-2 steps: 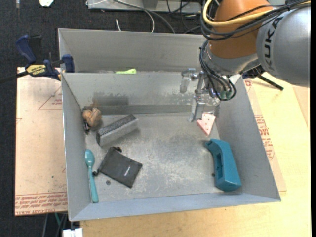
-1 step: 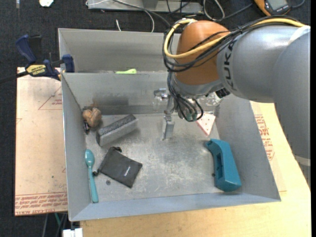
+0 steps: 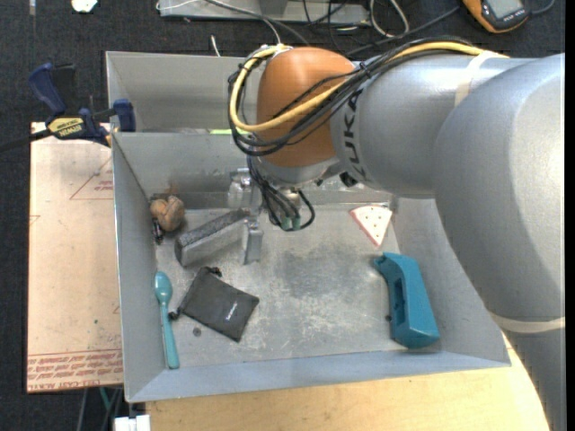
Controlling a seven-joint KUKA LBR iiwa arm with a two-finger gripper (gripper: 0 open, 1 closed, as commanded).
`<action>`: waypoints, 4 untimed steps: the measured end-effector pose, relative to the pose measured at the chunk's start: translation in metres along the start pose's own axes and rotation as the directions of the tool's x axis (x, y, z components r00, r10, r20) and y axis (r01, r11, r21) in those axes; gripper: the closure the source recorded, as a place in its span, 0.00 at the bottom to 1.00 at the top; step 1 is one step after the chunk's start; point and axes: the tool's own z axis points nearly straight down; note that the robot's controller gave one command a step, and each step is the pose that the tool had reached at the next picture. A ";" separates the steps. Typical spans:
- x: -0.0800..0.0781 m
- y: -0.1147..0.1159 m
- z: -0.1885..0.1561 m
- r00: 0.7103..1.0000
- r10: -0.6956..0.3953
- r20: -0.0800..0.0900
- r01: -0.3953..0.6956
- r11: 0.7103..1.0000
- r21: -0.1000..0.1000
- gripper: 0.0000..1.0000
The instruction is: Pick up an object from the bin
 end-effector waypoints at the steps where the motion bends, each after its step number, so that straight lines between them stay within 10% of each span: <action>1: 0.002 0.046 0.053 0.979 -0.206 -0.001 0.206 0.979 -0.003 0.00; 2: 0.025 0.044 0.077 0.999 0.042 0.004 -0.042 0.999 -0.006 1.00; 4: 0.033 0.033 0.018 0.999 0.044 -0.001 -0.044 0.999 -0.004 1.00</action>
Offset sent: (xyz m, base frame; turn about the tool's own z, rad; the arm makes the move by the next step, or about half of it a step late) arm -0.0254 0.0425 -0.0774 0.0436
